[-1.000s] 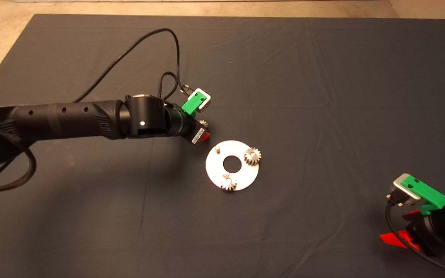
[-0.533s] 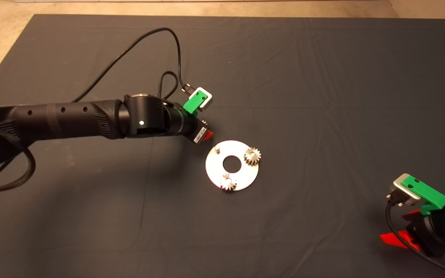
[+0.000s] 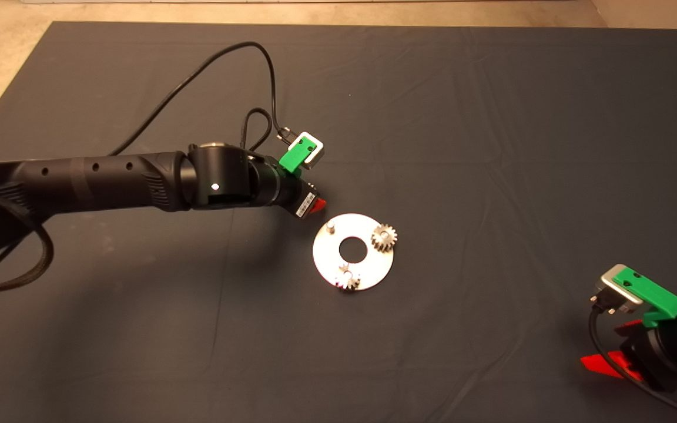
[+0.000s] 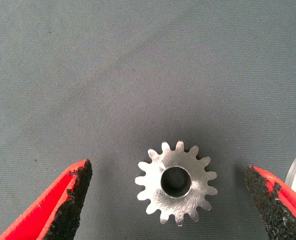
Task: Install three planetary gears onto the carrier pins
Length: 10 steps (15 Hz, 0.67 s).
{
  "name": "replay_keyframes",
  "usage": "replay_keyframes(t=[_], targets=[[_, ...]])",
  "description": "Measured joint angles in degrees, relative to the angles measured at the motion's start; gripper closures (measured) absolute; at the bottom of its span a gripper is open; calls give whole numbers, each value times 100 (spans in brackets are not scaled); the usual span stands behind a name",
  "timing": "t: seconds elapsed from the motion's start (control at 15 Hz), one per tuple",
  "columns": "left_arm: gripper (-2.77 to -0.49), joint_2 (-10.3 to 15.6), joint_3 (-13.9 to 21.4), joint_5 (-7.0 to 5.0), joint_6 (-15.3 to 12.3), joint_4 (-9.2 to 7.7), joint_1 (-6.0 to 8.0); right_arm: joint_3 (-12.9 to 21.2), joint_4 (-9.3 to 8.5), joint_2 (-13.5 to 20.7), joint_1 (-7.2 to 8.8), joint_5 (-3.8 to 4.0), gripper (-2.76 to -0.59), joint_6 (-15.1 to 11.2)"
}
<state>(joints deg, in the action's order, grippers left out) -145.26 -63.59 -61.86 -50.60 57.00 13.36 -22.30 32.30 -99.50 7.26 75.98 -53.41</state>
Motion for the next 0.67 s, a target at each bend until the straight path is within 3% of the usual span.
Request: replay_keyframes(t=[0.67], targets=[[-217, 0, -20, 0, 6, -1, 0, 0, -1, 0, 0, 0, -205, -1]])
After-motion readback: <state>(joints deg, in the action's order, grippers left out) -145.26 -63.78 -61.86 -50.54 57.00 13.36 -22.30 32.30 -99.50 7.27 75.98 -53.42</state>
